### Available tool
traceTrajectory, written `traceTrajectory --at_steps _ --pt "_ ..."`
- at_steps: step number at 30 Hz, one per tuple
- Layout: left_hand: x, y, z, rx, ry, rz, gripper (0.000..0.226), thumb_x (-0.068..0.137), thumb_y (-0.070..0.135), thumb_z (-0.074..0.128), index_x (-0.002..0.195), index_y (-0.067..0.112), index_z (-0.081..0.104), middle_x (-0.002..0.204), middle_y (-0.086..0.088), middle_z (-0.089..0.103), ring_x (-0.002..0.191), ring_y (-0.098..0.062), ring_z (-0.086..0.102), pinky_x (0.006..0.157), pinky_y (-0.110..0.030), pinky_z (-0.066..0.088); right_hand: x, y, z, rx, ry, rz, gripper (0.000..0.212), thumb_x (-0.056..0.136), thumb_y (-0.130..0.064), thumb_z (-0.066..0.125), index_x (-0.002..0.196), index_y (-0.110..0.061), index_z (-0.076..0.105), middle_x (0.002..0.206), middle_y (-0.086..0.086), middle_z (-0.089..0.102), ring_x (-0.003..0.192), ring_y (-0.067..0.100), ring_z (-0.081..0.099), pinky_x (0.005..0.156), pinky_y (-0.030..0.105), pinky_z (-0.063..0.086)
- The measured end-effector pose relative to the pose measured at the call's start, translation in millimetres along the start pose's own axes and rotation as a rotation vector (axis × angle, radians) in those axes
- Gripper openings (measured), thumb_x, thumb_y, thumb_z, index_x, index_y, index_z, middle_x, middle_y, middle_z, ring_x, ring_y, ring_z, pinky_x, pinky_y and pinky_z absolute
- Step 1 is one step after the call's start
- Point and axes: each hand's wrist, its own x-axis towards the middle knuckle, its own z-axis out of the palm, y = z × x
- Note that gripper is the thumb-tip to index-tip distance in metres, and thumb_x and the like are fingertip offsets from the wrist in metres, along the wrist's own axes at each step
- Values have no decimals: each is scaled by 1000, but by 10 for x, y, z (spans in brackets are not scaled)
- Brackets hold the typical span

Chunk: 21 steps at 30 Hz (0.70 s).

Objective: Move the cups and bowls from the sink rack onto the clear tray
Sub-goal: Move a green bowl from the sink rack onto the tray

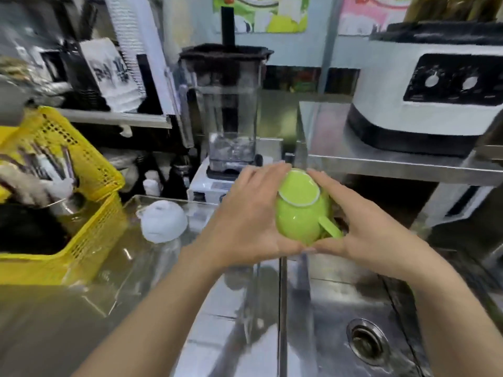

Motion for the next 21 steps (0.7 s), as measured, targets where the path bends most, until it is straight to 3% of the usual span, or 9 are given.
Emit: traceTrajectory --at_steps 2,3,7,10,14,17,19,21 --pt "-219 -126 -143 30 -13 -70 99 50 65 63 125 3 42 122 -10 54 105 -20 40 93 -24 28 95 -139 189 14 -29 -33 101 61 -25 84 120 -65 13 135 -26 34 124 -14 30 101 2 24" --pt "-326 -179 -203 38 -23 -104 101 49 66 63 126 5 41 123 -9 53 105 -20 40 93 -26 30 124 -208 281 14 -47 -37 100 61 -26 84 118 -68 14 133 -26 35 121 -13 32 98 3 26" --pt "-793 -405 -419 13 -42 -242 111 42 69 67 133 14 35 127 4 46 108 -15 35 95 -26 31 226 -495 703 14 -166 -10 102 64 -21 81 138 -51 17 137 -17 41 119 -1 42 101 18 32" --pt "-964 -442 -421 -19 -51 -301 109 41 68 70 131 19 33 117 17 35 110 -13 33 94 -23 31 258 -497 870 52 -221 3 103 64 -21 81 141 -46 17 144 -18 36 128 0 38 110 25 32" --pt "-1054 -400 -338 -29 -93 -385 108 45 57 83 133 20 33 117 17 36 112 -10 29 94 -23 30 268 -384 992 54 -288 44 103 64 -22 81 140 -50 17 140 -18 39 115 -5 45 97 12 35" --pt "-1133 -426 -256 -17 -119 -418 106 46 58 82 132 20 33 129 11 41 113 -12 30 96 -27 31 249 -351 1065 85 -300 43 97 65 -13 80 127 -59 22 118 -33 44 96 -27 42 79 -6 31" --pt "-1165 -461 -185 1 -132 -436 104 45 60 80 130 23 33 129 13 42 111 -11 32 87 -23 28 236 -330 1085 82 -313 79 97 65 -13 80 131 -55 23 121 -34 42 97 -30 41 81 -7 29" --pt "-1187 -473 -133 21 -143 -449 102 44 63 78 129 25 35 127 14 44 110 -11 34 86 -23 28 237 -312 1096 48 -348 112 102 63 -17 82 140 -44 21 133 -27 41 112 -16 43 93 3 29"
